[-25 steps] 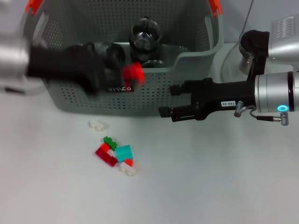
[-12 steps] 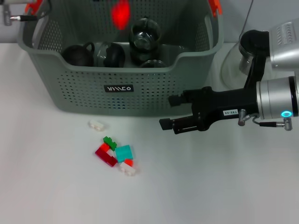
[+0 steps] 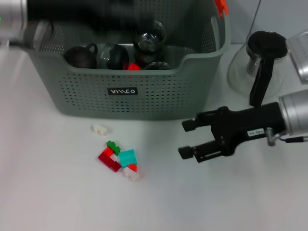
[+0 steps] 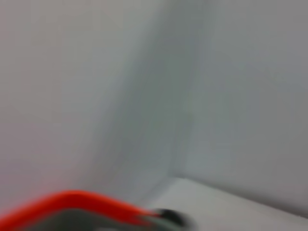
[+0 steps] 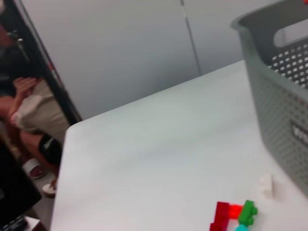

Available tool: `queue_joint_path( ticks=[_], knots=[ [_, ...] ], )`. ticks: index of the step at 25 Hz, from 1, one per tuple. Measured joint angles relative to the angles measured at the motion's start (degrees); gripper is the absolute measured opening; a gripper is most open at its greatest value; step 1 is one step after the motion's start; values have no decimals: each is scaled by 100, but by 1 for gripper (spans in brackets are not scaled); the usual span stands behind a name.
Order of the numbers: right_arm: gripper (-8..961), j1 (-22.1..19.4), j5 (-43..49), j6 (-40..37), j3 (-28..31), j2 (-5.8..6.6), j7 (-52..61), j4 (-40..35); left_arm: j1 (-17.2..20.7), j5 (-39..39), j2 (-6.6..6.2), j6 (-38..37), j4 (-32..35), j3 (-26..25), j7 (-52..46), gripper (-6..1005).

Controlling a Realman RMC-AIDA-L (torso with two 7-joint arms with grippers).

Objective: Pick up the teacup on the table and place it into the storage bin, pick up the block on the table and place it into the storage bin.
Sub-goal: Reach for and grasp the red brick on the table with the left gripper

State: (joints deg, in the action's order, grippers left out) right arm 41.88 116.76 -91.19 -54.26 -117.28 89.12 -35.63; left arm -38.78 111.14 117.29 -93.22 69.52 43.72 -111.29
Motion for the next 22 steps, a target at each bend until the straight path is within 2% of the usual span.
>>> queue_joint_path(
  ticks=[4,7,10,15,17,22],
  knots=[
    [852,-20,5,-190,3,58,78,3,428,-202,111,-1736,160,73,756,795],
    [852,7,26,-205,-38,54,163,4,788,51,179,-2163,189,326,1148,908],
    [852,68,112,-111,-59,1,232,8,1067,626,290,-2062,321,539,1289,927],
    [852,138,156,71,-67,-113,293,10,1131,1968,612,-1636,689,579,1022,939],
    [852,160,156,125,-67,-143,312,11,1105,2384,674,-1449,808,692,798,938],
    [852,154,146,237,-50,-195,318,14,1092,3142,670,-746,962,1490,25,938]
  ],
)
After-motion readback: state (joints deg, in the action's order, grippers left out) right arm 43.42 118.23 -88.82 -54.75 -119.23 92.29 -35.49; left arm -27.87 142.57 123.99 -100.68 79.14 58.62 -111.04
